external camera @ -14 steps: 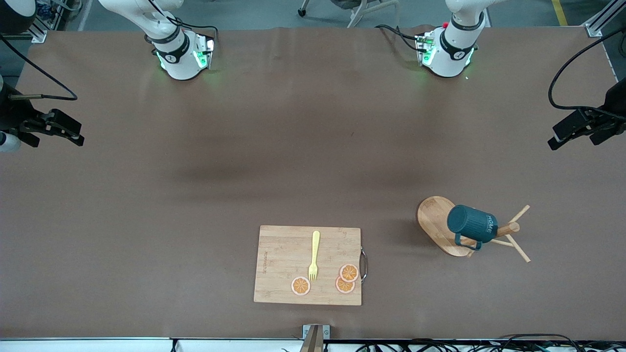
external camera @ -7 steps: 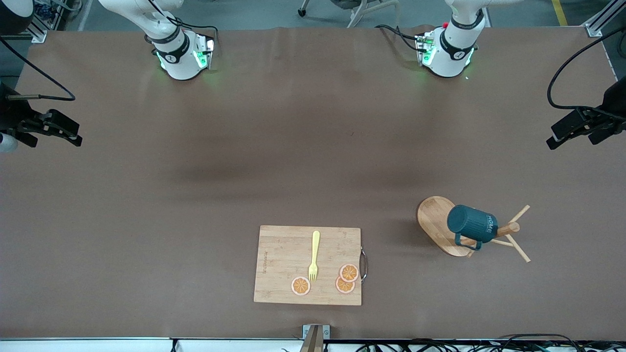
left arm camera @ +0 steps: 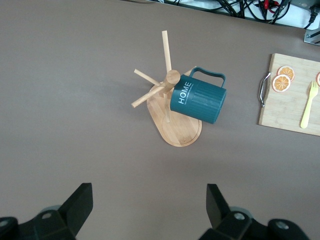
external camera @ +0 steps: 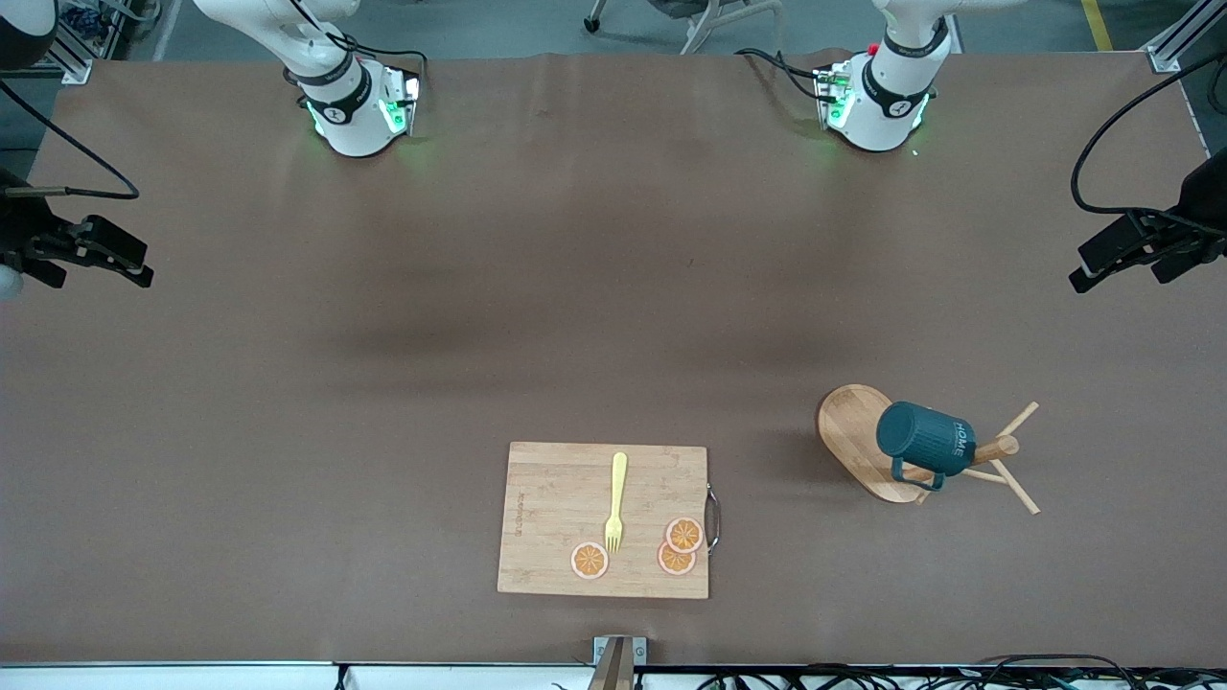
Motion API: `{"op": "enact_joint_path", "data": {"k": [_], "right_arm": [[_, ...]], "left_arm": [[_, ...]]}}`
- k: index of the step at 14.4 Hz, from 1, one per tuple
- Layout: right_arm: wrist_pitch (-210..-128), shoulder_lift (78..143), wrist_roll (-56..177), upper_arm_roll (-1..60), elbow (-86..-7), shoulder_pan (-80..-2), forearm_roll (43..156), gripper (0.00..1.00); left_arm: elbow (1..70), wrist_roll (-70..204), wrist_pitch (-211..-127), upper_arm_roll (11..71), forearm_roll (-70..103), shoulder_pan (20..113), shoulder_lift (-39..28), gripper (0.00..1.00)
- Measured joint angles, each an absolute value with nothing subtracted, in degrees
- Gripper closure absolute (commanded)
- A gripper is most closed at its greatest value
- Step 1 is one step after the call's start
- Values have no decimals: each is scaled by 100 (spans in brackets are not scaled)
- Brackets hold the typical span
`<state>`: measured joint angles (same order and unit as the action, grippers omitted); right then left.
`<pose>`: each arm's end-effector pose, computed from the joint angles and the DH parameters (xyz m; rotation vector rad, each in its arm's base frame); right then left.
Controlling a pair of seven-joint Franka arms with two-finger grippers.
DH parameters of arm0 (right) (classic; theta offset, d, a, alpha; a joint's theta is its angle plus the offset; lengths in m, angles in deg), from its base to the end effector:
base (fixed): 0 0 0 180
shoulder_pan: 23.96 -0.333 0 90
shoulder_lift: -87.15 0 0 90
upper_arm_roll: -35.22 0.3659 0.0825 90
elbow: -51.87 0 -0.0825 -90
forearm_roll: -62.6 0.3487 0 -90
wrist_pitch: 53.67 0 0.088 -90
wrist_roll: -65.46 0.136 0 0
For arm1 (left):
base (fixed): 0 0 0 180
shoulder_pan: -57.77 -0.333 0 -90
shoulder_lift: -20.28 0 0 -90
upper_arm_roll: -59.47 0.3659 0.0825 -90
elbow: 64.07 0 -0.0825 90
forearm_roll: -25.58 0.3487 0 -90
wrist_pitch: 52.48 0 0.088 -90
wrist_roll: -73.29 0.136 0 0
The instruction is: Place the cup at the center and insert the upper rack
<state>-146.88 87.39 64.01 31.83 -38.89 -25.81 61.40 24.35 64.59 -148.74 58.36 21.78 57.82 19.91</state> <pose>0.5270 -0.0168 0.6425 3.1189 -0.0012 0.0593 0.5364 -0.0191 0.6651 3.0514 0.2056 0.1902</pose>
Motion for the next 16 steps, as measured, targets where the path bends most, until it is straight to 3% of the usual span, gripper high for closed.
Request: {"op": "enact_joint_path", "data": {"k": [16], "right_arm": [[-14688,8469,6401,3199,-4107,-2570,6140,0]], "left_arm": [[2288,7075,-14616,6159,2179,5846,1997,0]]}}
